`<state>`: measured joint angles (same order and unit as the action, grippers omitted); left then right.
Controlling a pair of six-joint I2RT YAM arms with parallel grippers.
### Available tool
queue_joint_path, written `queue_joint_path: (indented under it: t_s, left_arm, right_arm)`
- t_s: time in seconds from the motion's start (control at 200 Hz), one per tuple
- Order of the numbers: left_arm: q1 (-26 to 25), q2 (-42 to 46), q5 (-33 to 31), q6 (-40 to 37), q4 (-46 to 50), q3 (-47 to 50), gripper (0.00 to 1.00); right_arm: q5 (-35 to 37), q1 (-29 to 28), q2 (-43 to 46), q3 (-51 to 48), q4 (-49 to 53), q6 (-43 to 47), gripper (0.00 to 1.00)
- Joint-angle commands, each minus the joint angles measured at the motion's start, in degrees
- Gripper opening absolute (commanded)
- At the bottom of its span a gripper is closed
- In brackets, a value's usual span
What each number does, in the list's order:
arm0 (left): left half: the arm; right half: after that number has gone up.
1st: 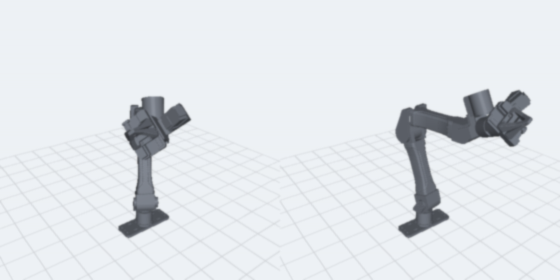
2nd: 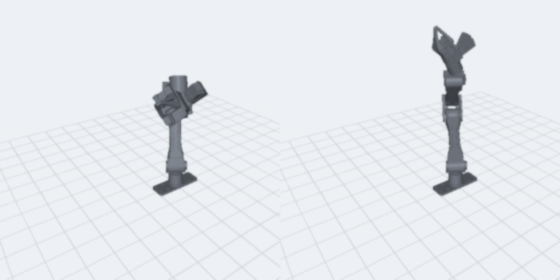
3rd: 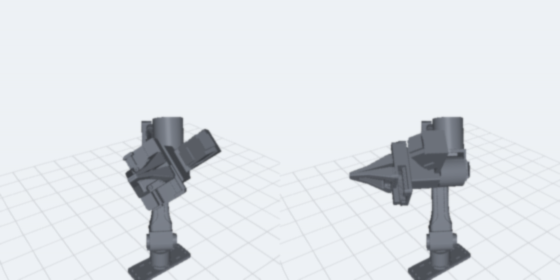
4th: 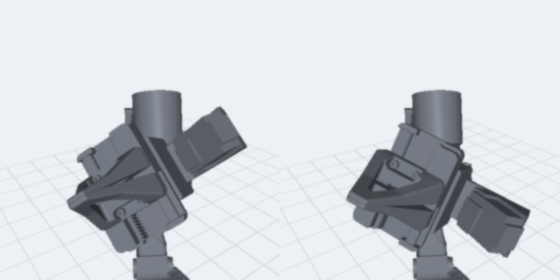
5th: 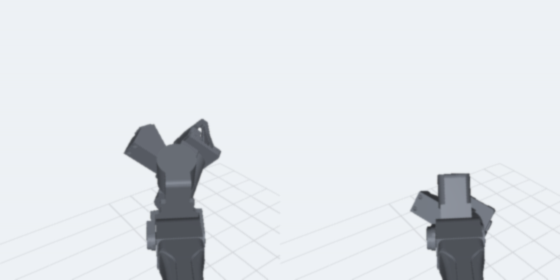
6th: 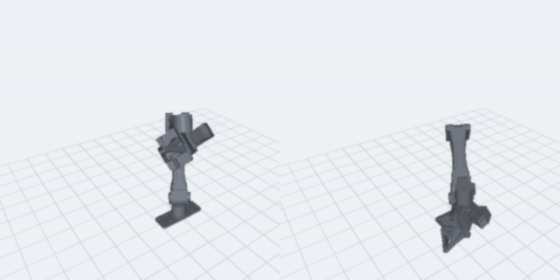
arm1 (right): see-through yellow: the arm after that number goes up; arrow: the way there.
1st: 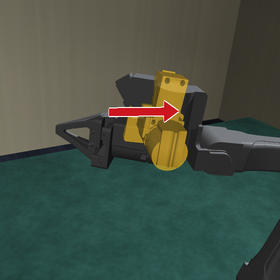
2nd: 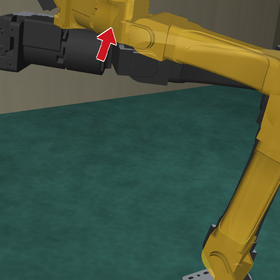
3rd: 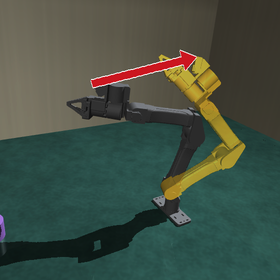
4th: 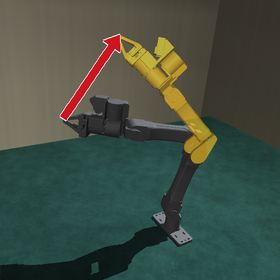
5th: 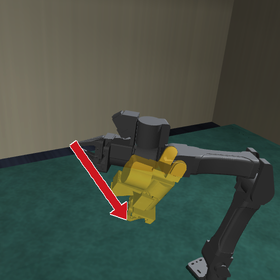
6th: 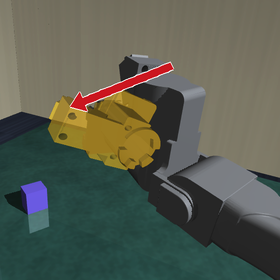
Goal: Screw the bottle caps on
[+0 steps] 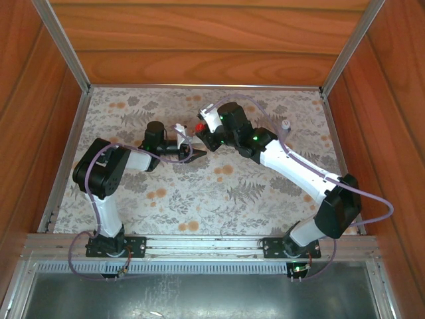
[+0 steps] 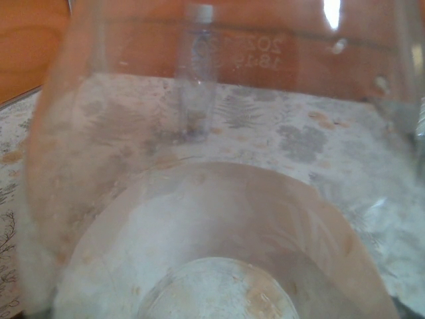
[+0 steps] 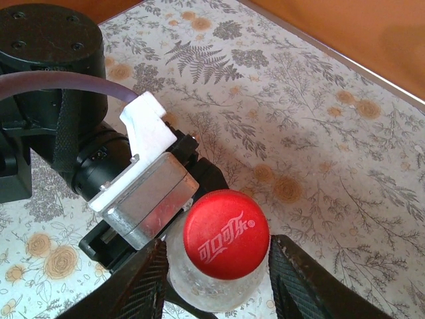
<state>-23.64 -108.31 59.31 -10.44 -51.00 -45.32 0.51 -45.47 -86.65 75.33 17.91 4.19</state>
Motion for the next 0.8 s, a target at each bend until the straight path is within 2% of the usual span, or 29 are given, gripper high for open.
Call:
queue_joint_path:
  t_s: [0.0,0.794]
  left_arm:
    - [-0.43,-2.35,1.17,1.12,5.36,0.81,0.59]
    - [-0.47,-2.43,1.22,1.32,5.39,0.78,0.59]
  right_arm:
    - [0.54,-0.41,-0.71,1.81,-1.07,-0.65,0.44]
    - [1.66,-0.33,-1.55,3.72,1.52,-1.29,0.31]
